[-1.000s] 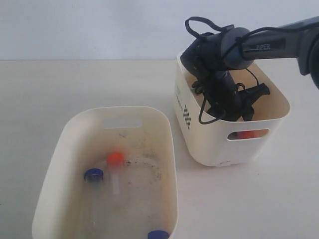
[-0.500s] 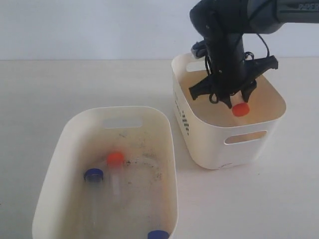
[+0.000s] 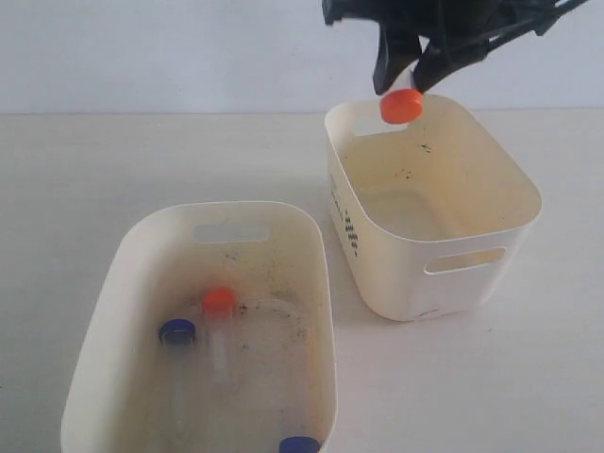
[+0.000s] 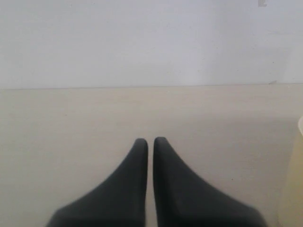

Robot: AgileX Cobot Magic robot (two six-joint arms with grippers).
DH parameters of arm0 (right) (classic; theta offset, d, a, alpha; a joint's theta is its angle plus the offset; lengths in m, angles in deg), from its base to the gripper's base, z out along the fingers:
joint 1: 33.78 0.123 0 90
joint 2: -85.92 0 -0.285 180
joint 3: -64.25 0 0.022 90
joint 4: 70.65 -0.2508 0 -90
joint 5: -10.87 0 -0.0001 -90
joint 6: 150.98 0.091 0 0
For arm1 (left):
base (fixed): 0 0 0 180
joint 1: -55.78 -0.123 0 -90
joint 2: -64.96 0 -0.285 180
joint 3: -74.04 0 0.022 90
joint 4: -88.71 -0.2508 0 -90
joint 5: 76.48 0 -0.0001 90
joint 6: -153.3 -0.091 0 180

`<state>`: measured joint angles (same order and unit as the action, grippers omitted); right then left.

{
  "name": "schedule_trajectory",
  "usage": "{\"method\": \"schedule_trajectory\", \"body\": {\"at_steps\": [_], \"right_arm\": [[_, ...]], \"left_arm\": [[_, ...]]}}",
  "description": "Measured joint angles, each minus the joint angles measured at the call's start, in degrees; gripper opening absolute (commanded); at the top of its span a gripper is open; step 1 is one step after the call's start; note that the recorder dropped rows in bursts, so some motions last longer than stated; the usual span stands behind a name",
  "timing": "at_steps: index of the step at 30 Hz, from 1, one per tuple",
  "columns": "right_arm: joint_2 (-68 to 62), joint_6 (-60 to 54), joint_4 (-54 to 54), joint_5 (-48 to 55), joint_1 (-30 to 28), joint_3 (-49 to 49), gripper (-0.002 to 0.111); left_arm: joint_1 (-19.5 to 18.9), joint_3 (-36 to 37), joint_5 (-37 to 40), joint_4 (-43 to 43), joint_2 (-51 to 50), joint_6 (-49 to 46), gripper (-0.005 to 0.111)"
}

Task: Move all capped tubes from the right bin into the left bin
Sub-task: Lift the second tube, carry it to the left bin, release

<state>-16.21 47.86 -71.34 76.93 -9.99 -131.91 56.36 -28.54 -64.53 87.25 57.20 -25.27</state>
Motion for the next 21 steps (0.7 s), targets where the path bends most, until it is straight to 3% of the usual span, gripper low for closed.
{"method": "schedule_trajectory", "body": {"at_steps": [5, 10, 16, 21], "right_arm": [[7.69, -6.18, -6.46, 0.67, 3.68, 0.73, 0.0], [14.56, -6.59, -8.49, -2.41, 11.05, 5.49, 0.0], [16.99, -6.48, -9.4, -7.42, 20.0, 13.71, 0.0], [16.99, -4.84, -9.4, -14.22, 23.04, 20.56, 0.0]], "left_arm": [[0.0, 0.0, 0.0, 0.0, 0.0, 0.0, 0.004], [0.0, 0.0, 0.0, 0.0, 0.0, 0.0, 0.004], [0.0, 0.0, 0.0, 0.0, 0.0, 0.0, 0.004], [0.0, 0.0, 0.0, 0.0, 0.0, 0.0, 0.004]]}}
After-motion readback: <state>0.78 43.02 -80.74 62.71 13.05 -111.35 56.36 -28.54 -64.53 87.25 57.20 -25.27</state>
